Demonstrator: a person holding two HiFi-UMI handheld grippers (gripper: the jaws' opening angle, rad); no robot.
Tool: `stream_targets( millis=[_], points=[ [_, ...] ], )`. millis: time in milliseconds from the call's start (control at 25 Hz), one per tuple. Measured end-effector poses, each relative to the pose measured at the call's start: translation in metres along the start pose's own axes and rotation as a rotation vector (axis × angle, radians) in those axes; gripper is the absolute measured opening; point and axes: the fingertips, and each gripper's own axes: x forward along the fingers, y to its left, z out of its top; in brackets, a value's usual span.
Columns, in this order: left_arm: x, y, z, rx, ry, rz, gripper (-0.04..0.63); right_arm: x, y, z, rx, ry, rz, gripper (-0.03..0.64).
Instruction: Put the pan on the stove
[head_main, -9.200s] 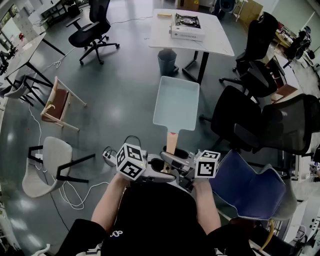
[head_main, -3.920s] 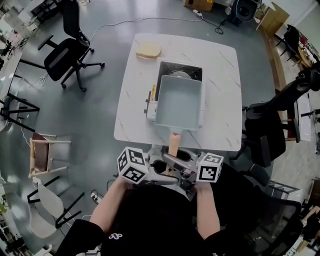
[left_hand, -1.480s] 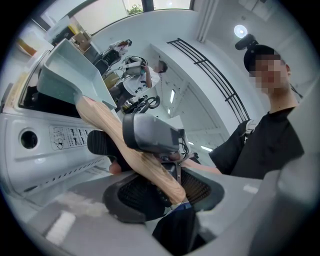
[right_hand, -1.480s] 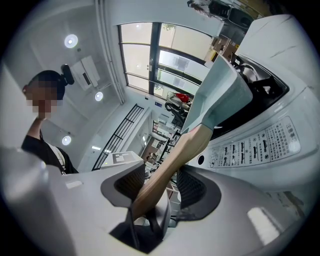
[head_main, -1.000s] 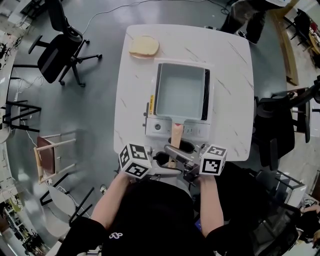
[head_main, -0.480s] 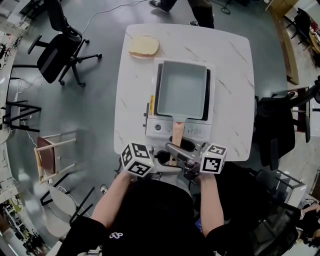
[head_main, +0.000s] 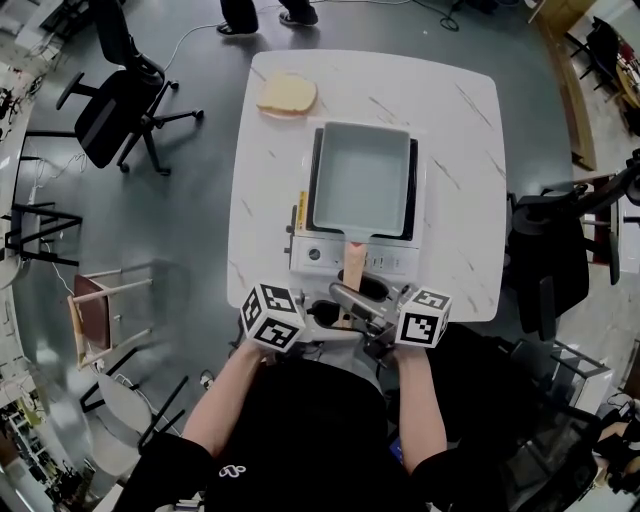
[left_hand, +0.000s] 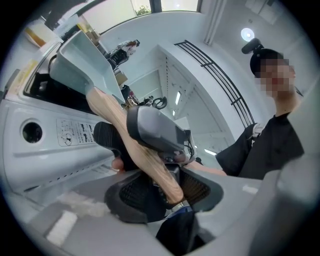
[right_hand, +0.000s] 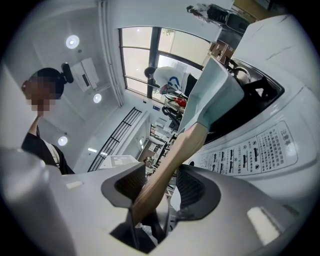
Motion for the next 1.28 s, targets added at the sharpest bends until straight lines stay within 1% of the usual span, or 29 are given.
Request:
stream_targets(
  millis=[120,240,320,840,1080,1200,1280],
  points=[
    [-0.001,-0.003,0.002,0.003,-0.009,0.002,0.201,0.001,0.001,0.000,-0.033,0.000,-0.034,0.207],
    [-0.002,-0.003,0.002,-0.005,-0.017,0.002,0.202,0.002,0.003,-0.001,-0.050,-0.006,-0.032,0.249],
    [-0.002,-0.004,0.000,-0.002,-0.020,0.007,0.202,0.001,0.004,-0.001,-0.047,-0.013,-0.039,0.262],
    [-0.009,-0.016,-0.026,0.005,-0.007,0.030,0.202,-0.031,0.000,0.007,-0.061,-0.100,-0.144,0.272],
    [-0.016,-0.015,-0.032,0.009,-0.035,0.086,0.202,-0.046,-0.001,0.005,-0.063,-0.136,-0.169,0.268],
    [-0.026,-0.013,-0.032,0.014,-0.064,0.128,0.202,-0.052,0.002,0.005,-0.064,-0.163,-0.179,0.249],
    [-0.033,-0.013,-0.031,0.014,-0.088,0.156,0.202,-0.056,0.004,0.006,-0.070,-0.179,-0.185,0.249]
  ],
)
